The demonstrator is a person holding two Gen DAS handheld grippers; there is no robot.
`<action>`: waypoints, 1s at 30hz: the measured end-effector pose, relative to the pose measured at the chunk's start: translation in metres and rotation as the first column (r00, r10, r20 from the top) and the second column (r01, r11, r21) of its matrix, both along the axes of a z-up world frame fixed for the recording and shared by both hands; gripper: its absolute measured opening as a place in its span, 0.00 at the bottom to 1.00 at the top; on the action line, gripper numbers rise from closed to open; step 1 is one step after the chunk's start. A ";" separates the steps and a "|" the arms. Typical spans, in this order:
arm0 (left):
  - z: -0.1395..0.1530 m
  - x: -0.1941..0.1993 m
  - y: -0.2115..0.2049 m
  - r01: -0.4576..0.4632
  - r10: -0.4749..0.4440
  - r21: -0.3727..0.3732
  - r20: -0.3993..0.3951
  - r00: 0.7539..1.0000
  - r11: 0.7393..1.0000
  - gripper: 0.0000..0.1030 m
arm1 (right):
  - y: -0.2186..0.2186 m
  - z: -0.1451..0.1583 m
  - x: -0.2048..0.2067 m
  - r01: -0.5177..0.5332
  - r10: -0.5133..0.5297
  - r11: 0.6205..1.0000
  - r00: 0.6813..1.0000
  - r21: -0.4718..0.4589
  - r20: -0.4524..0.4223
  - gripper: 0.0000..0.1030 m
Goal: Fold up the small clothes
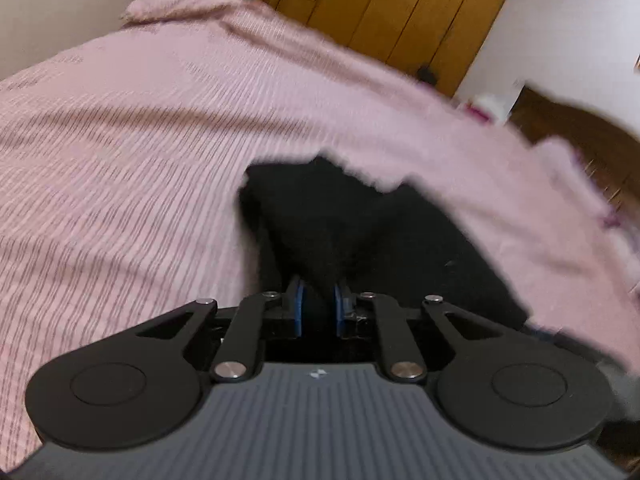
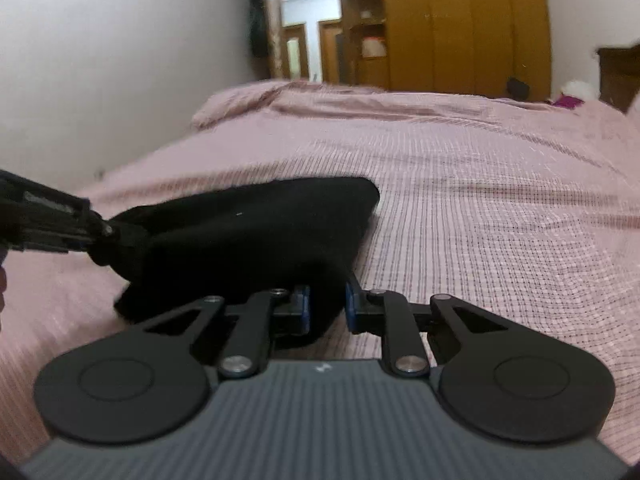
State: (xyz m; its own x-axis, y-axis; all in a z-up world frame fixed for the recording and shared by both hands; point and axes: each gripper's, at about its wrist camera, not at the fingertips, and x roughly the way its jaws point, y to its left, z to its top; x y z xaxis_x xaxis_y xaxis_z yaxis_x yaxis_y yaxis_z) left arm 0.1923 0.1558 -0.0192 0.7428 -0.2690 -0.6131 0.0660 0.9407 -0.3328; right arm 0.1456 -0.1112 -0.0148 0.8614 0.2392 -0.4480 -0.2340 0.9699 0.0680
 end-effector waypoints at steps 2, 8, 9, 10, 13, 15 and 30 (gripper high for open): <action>-0.022 0.009 -0.001 -0.011 0.011 0.007 -0.061 0.998 1.000 0.17 | 0.004 -0.017 0.004 0.001 -0.003 0.999 0.998 -0.033 -0.063 0.19; -0.011 0.013 -0.001 -0.008 0.009 0.023 -0.059 0.998 1.000 0.26 | -0.008 -0.024 0.004 -0.049 0.047 0.999 0.987 -0.011 -0.155 0.21; -0.004 0.011 0.001 -0.016 0.017 0.027 -0.052 0.998 1.000 0.31 | -0.012 -0.019 0.003 -0.052 0.051 0.999 0.986 0.000 -0.161 0.21; 0.003 0.008 0.002 -0.023 0.024 0.033 -0.038 0.999 0.999 0.33 | -0.017 -0.012 0.002 -0.052 0.055 0.998 0.985 0.023 -0.165 0.21; 0.024 0.006 -0.002 -0.025 0.022 0.073 0.033 0.999 0.997 0.40 | -0.028 0.009 -0.005 -0.053 0.061 0.997 0.990 0.064 -0.127 0.21; 0.037 0.009 -0.008 -0.020 0.013 0.097 0.073 0.997 0.995 0.45 | -0.030 0.024 -0.007 -0.058 0.063 0.996 0.995 0.070 -0.079 0.21; -0.001 0.094 -0.053 -0.023 0.014 0.247 0.038 0.999 0.969 0.42 | 0.001 -0.010 0.073 -0.070 0.093 0.985 0.985 0.156 -0.145 0.24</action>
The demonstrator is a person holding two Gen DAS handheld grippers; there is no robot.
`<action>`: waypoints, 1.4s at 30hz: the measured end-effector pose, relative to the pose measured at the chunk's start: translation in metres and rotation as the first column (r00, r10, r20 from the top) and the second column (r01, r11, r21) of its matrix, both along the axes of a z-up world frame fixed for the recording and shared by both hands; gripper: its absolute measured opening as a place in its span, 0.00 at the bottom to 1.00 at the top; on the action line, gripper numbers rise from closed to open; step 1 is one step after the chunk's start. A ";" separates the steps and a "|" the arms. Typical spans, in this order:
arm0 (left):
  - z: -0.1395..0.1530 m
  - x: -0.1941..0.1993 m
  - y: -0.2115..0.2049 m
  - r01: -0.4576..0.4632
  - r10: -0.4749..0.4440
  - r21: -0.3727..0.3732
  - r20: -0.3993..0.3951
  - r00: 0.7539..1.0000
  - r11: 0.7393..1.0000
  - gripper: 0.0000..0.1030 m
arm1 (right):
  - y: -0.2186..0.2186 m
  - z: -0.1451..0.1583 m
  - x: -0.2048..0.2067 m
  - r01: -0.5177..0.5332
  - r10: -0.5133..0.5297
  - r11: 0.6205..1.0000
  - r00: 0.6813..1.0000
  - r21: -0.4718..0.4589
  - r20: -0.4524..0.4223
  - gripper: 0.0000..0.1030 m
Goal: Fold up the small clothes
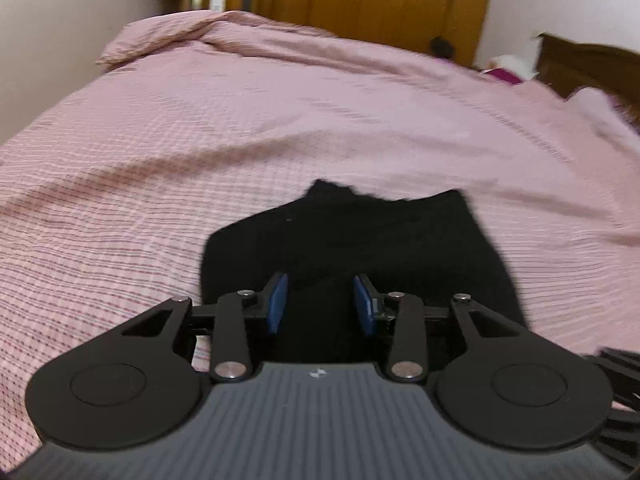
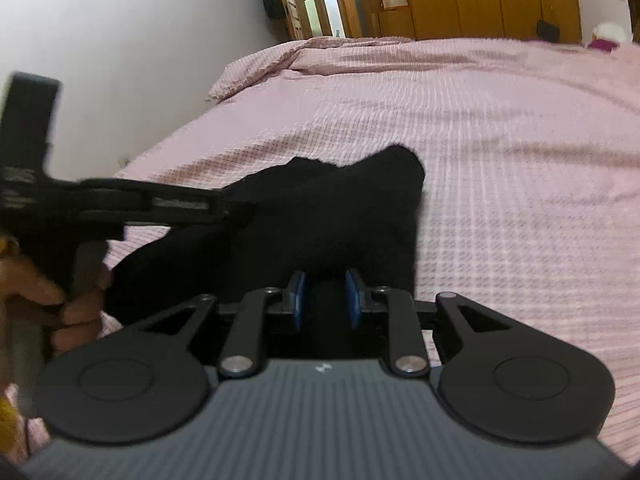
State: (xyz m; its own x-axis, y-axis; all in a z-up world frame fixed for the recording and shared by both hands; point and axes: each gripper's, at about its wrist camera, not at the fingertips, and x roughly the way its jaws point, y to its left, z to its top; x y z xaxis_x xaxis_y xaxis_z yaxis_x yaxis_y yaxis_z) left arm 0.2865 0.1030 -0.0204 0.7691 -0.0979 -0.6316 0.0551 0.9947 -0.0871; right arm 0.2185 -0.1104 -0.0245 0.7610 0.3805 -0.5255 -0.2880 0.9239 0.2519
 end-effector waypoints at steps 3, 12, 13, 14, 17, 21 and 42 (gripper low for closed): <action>-0.010 0.013 0.010 -0.049 0.049 0.017 -0.020 0.999 0.999 0.43 | 0.002 -0.002 0.003 -0.015 0.015 1.000 1.000 0.016 0.013 0.24; 0.025 -0.016 0.030 0.003 -0.004 -0.018 -0.060 0.998 1.000 0.63 | -0.026 0.019 -0.001 0.016 -0.019 0.994 1.000 0.106 0.022 0.77; 0.029 -0.020 0.031 -0.006 0.006 -0.006 -0.079 0.997 1.000 0.68 | -0.032 0.019 0.001 0.035 -0.036 0.991 0.999 0.132 0.011 0.81; 0.033 -0.027 0.032 -0.014 0.015 0.005 -0.087 0.996 1.000 0.69 | -0.038 0.019 0.005 0.052 -0.050 0.987 0.999 0.154 -0.017 0.80; 0.034 -0.034 0.037 -0.010 0.009 -0.004 -0.118 0.993 1.000 0.73 | -0.049 0.013 0.018 0.085 -0.067 0.977 0.993 0.194 -0.098 0.80; 0.023 -0.030 0.047 -0.021 0.011 -0.062 -0.158 0.987 0.998 0.83 | -0.054 0.000 0.033 0.073 -0.026 0.961 0.984 0.267 -0.178 0.80; -0.027 -0.023 0.060 0.051 -0.147 -0.405 -0.208 0.967 0.913 0.87 | -0.044 -0.035 0.069 -0.052 0.164 0.912 0.955 0.407 -0.245 0.88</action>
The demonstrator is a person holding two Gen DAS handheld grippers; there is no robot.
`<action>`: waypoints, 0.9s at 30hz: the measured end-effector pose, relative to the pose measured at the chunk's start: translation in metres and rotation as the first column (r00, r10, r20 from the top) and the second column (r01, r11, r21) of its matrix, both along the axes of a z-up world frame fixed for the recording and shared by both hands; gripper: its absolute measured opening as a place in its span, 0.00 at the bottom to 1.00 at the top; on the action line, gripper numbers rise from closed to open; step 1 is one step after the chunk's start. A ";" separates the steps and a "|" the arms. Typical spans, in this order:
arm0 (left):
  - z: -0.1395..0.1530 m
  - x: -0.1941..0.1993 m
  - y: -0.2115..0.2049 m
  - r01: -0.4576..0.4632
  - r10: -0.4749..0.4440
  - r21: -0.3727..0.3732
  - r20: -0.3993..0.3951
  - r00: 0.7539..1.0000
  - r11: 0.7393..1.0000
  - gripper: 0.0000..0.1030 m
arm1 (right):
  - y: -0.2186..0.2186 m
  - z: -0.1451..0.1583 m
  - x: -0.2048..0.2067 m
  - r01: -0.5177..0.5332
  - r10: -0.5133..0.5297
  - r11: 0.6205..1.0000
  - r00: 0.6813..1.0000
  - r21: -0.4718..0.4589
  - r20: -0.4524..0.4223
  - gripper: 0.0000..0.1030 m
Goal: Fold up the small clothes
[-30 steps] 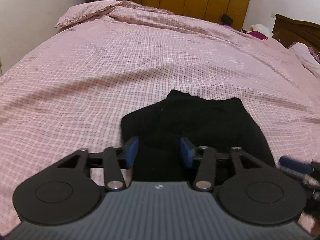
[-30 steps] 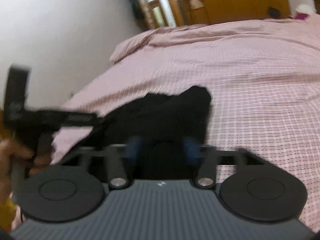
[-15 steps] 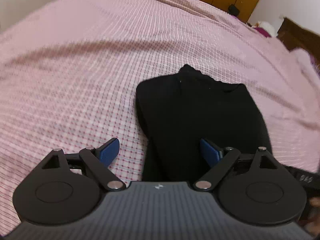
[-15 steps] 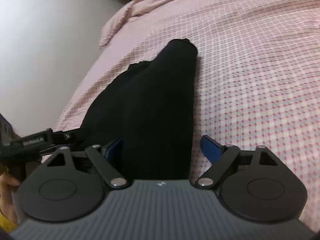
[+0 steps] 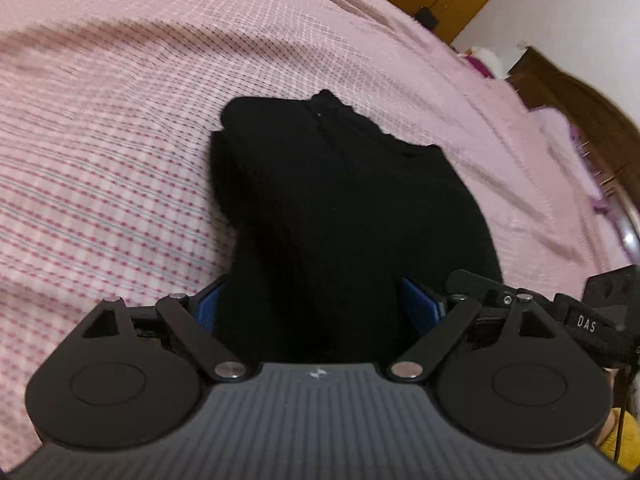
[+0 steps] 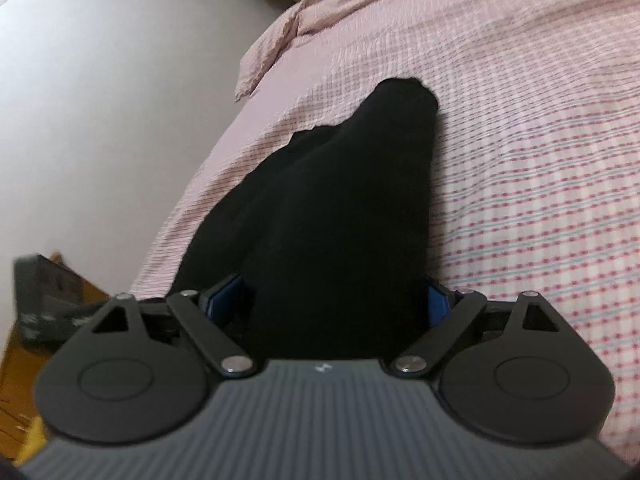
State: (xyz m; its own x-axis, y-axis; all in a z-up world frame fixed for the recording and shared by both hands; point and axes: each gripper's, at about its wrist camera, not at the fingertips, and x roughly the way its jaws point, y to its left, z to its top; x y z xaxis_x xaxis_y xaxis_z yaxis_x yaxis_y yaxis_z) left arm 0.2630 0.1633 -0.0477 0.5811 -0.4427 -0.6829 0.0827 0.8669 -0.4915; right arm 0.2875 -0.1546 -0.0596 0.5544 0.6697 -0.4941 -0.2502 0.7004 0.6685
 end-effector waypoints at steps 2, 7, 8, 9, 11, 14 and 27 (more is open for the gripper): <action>-0.001 0.001 0.000 -0.007 0.007 -0.020 -0.008 1.000 1.000 0.80 | 0.001 0.002 0.005 -0.011 0.011 1.000 1.000 0.009 -0.013 0.82; 0.014 -0.006 -0.006 -0.027 0.024 -0.074 -0.032 0.999 0.997 0.54 | -0.007 0.015 0.003 0.025 -0.022 0.998 0.998 0.056 -0.055 0.42; 0.018 -0.011 -0.008 -0.020 0.018 -0.078 -0.020 1.000 0.997 0.52 | -0.010 0.021 0.000 0.022 -0.019 0.998 0.999 0.053 -0.044 0.41; 0.022 -0.015 -0.011 -0.011 0.010 -0.088 -0.013 1.000 0.996 0.51 | -0.012 0.029 -0.005 0.022 -0.020 0.999 0.999 0.048 -0.037 0.41; 0.029 -0.026 -0.018 0.006 -0.009 -0.126 -0.022 1.000 0.992 0.51 | -0.018 0.044 -0.014 0.020 -0.019 1.000 0.999 0.023 -0.031 0.40; 0.034 -0.047 -0.035 0.028 -0.032 -0.160 -0.021 0.999 0.987 0.51 | -0.035 0.060 -0.033 0.030 -0.030 1.000 0.999 -0.011 -0.040 0.40; 0.026 -0.137 -0.128 0.159 -0.158 0.029 -0.011 0.987 0.987 0.53 | -0.083 0.051 -0.129 0.054 -0.062 0.968 0.998 -0.243 -0.026 0.44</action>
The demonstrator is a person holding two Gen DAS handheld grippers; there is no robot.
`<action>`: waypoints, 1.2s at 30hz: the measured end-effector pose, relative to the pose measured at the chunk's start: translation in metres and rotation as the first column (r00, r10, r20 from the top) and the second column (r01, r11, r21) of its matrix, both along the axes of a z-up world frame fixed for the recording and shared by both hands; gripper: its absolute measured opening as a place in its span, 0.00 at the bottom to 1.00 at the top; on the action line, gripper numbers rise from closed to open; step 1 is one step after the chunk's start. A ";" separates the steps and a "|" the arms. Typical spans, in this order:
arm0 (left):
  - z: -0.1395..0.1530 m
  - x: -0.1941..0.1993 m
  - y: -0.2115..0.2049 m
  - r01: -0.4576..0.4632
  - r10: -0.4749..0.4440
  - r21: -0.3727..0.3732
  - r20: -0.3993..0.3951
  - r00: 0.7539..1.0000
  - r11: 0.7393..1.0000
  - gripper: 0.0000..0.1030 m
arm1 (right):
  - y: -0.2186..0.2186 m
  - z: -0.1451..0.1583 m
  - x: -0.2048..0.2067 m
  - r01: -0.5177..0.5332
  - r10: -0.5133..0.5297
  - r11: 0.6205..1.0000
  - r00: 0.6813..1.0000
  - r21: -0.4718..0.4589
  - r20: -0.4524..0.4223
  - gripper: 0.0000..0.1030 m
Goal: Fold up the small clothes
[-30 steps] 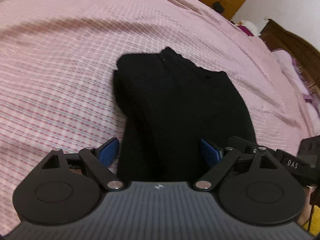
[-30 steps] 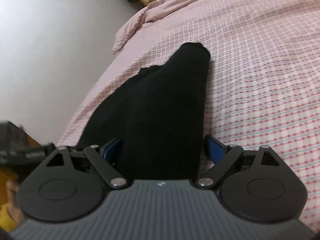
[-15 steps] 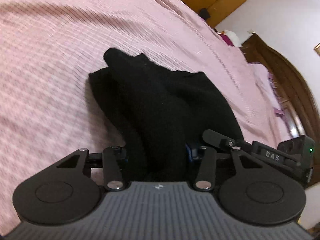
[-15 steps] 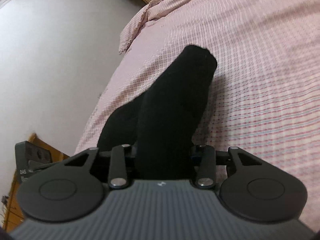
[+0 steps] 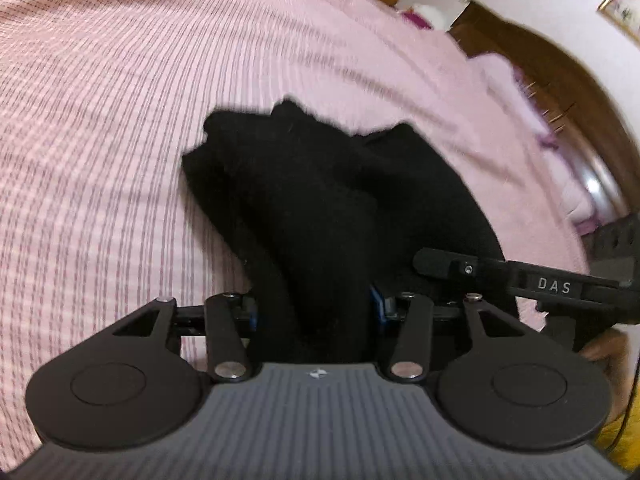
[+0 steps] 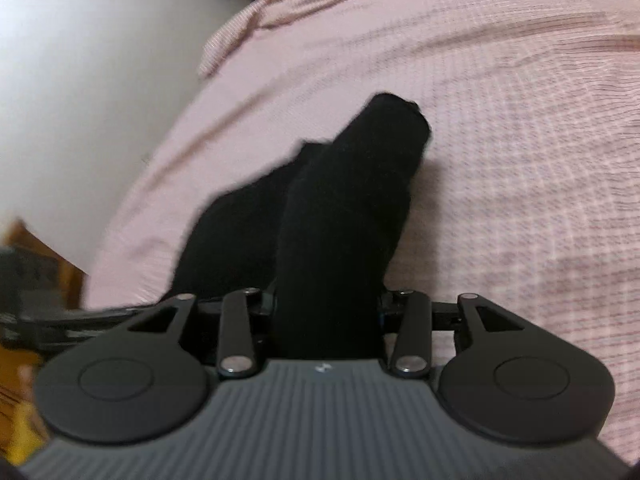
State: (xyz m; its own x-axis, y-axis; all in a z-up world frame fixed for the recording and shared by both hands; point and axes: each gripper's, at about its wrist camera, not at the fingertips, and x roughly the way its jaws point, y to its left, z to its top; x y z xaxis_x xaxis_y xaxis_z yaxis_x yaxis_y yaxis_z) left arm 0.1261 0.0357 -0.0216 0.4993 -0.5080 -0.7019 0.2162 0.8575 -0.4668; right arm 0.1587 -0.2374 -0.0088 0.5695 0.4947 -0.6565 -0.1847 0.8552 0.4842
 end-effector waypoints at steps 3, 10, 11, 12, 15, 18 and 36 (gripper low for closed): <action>-0.003 -0.012 -0.012 -0.018 0.014 0.078 0.044 0.999 0.997 0.55 | 0.006 -0.022 0.002 -0.014 0.015 0.997 1.000 -0.069 0.004 0.54; 0.029 -0.028 -0.014 -0.085 0.060 0.163 0.151 0.987 0.983 0.56 | 0.004 -0.012 -0.025 0.053 -0.045 0.994 0.995 -0.097 0.088 0.57; 0.034 -0.029 -0.012 -0.098 0.068 0.178 0.166 0.984 0.979 0.56 | 0.004 -0.007 -0.032 0.064 -0.051 0.991 0.993 -0.117 0.111 0.57; 0.035 -0.028 -0.010 -0.108 0.075 0.191 0.173 0.982 0.976 0.56 | 0.004 -0.002 -0.039 0.074 -0.054 0.987 0.989 -0.140 0.139 0.57; 0.033 -0.027 -0.009 -0.122 0.091 0.200 0.157 0.983 0.972 0.59 | 0.003 0.008 -0.058 0.113 -0.067 0.972 0.973 -0.204 0.221 0.56; 0.025 -0.023 -0.009 -0.133 0.103 0.216 0.144 0.984 0.967 0.69 | 0.005 0.003 -0.055 0.113 -0.064 0.968 0.975 -0.224 0.212 0.56; 0.023 -0.063 -0.011 -0.182 0.133 0.276 0.185 0.974 0.944 0.76 | 0.009 0.001 -0.076 0.198 -0.163 0.969 0.963 -0.150 0.214 0.62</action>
State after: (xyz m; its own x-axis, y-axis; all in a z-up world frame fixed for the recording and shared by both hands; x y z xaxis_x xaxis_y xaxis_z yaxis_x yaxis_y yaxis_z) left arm 0.0633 0.0242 0.0010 0.6754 -0.2006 -0.7097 0.1193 0.9793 -0.1633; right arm 0.0830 -0.2283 -0.0077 0.7664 0.2633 -0.5859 -0.0976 0.9492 0.2990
